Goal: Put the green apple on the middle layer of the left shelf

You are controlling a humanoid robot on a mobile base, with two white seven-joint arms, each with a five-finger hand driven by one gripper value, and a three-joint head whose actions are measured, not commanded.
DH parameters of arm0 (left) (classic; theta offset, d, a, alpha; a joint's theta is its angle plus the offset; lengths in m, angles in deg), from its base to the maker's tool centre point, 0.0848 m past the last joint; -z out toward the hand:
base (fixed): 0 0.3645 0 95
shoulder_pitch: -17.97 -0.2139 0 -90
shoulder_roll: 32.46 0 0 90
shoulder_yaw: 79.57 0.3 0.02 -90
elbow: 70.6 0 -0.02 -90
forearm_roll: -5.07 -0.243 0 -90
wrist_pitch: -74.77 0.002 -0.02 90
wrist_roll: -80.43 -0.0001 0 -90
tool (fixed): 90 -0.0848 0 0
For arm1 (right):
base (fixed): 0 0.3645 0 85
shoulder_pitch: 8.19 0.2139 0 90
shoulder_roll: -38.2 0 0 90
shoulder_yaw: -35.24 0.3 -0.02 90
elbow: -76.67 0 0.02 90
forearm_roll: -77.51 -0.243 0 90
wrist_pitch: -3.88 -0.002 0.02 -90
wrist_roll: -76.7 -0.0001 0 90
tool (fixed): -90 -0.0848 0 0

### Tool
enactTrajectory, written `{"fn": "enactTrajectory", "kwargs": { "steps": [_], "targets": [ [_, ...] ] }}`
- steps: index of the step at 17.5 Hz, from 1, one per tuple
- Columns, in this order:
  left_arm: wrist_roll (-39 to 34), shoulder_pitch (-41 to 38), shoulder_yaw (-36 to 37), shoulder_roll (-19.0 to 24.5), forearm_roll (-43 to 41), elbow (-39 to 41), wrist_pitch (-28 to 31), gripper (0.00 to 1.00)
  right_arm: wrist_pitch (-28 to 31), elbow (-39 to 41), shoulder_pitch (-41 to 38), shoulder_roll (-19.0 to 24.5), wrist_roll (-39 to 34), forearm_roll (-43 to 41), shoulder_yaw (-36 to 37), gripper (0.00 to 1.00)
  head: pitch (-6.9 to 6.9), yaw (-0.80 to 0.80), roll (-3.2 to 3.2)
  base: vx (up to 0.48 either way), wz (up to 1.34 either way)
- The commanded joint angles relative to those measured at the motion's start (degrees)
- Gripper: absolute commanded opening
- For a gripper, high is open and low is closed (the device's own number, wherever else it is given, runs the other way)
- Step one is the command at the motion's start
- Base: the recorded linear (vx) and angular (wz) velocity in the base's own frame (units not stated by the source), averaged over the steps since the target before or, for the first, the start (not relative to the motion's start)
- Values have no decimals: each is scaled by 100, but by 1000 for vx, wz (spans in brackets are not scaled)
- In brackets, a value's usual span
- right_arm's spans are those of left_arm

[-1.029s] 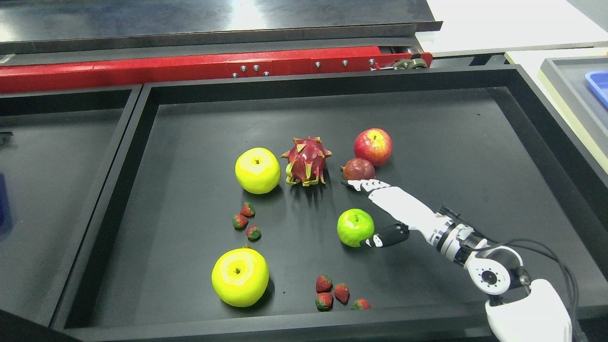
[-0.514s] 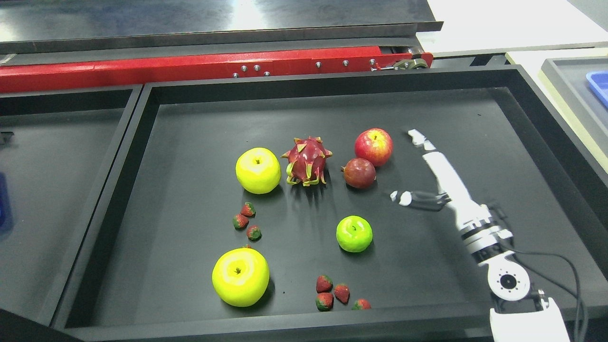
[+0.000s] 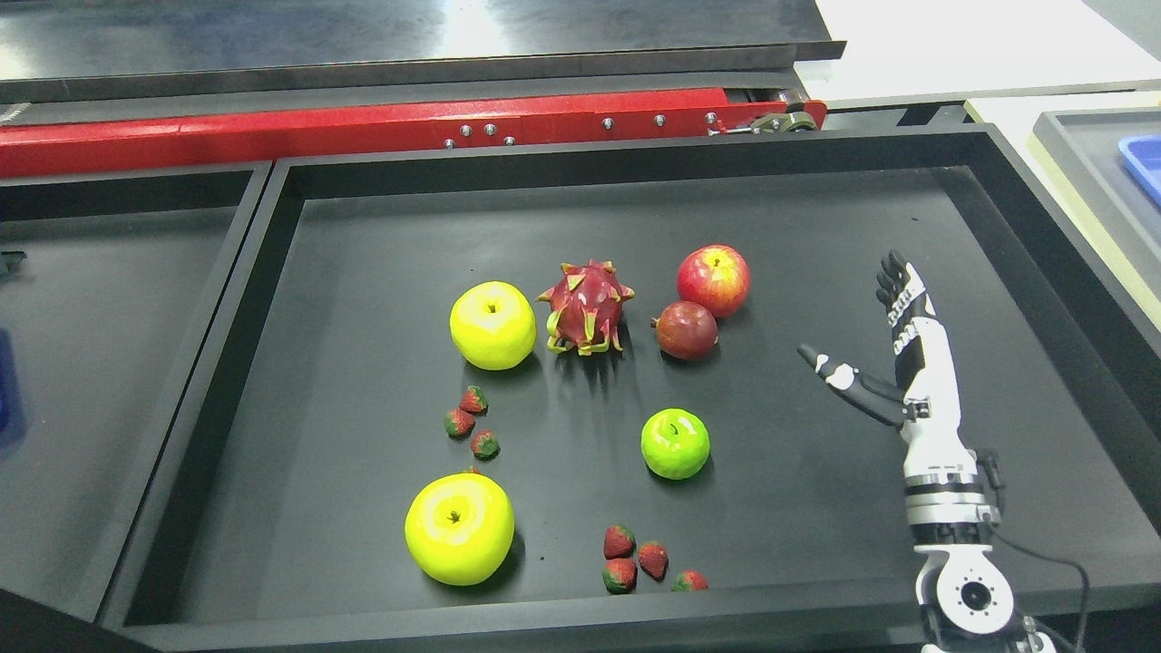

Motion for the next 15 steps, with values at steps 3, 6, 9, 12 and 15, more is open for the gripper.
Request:
{"fn": "enactTrajectory", "kwargs": {
  "steps": [3,6,9,12,15],
  "targets": [
    [-5,71,0,100,0,-2,0,100,187,-55,-458,160,10,-643,-386,100,0,0,0,0,0],
    [-5,71,0,100,0,-2,0,100,266,-46,-476,160,10,-662,-412,100,0,0,0,0,0],
    [-5,71,0,100,0,-2,0,100,284,-20,-502,160,-7,-662,-456,100,0,0,0,0,0],
    [-5,71,0,100,0,7,0,100,380,24,-502,160,-7,-662,-483,100,0,0,0,-7,0],
    [-5,71,0,100,0,-2,0,100,389,42,-493,160,-7,-662,-491,100,0,0,0,-22,5]
  ]
}}
